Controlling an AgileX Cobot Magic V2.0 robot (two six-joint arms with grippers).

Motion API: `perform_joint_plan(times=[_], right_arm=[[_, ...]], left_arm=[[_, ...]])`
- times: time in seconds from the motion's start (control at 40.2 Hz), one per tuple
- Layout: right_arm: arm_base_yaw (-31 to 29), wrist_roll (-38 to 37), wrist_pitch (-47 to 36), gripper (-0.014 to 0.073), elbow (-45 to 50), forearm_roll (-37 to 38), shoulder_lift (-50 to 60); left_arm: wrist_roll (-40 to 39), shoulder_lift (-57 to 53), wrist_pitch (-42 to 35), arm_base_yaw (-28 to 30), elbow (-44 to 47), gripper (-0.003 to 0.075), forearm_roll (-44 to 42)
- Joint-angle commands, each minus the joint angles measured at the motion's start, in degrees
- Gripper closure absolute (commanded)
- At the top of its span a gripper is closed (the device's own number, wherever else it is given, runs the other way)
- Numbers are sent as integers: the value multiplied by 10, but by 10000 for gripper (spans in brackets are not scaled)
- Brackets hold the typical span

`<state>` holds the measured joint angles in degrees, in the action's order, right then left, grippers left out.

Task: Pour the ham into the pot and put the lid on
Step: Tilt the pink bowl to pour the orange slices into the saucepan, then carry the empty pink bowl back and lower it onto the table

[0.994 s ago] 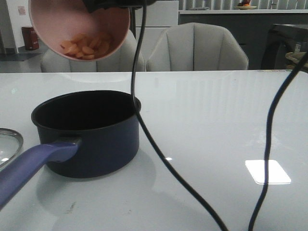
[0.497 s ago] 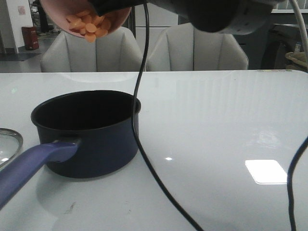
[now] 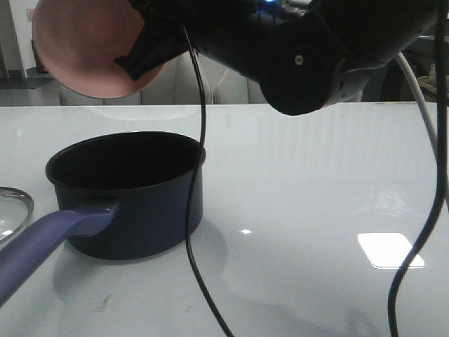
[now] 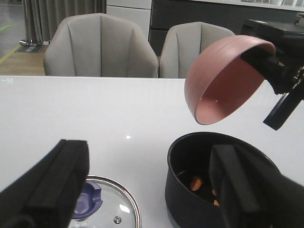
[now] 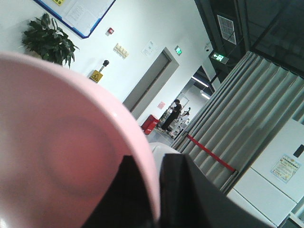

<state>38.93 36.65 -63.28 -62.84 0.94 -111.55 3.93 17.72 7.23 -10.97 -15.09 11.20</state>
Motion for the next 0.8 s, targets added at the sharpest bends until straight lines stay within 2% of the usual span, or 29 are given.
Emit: perform_joint_plan(times=[0.0, 0.075, 0.124, 0.224, 0.348, 0.497, 0.646, 0.771], right_arm=[[-2, 5, -113, 454, -13, 7, 35], [0, -13, -104, 454, -13, -15, 43], [5, -37, -69, 454, -13, -57, 56], [11, -56, 65, 454, -14, -151, 97], [8, -55, 214, 454, -18, -225, 148], [1, -6, 388, 454, -19, -304, 213], [-31, 45, 546, 454, -20, -393, 261], [-74, 52, 655, 454, -20, -407, 288]], left_arm=[[-1, 3, -46, -5, -17, 146, 6], [-1, 3, -46, -5, -17, 146, 6], [-1, 3, -46, -5, -17, 146, 6], [-1, 3, -46, -5, -17, 146, 6], [-1, 3, -46, -5, -17, 146, 6], [-1, 3, -46, -5, -17, 146, 6], [-1, 3, -46, -5, -17, 146, 6], [-1, 3, -46, -5, -17, 146, 6]])
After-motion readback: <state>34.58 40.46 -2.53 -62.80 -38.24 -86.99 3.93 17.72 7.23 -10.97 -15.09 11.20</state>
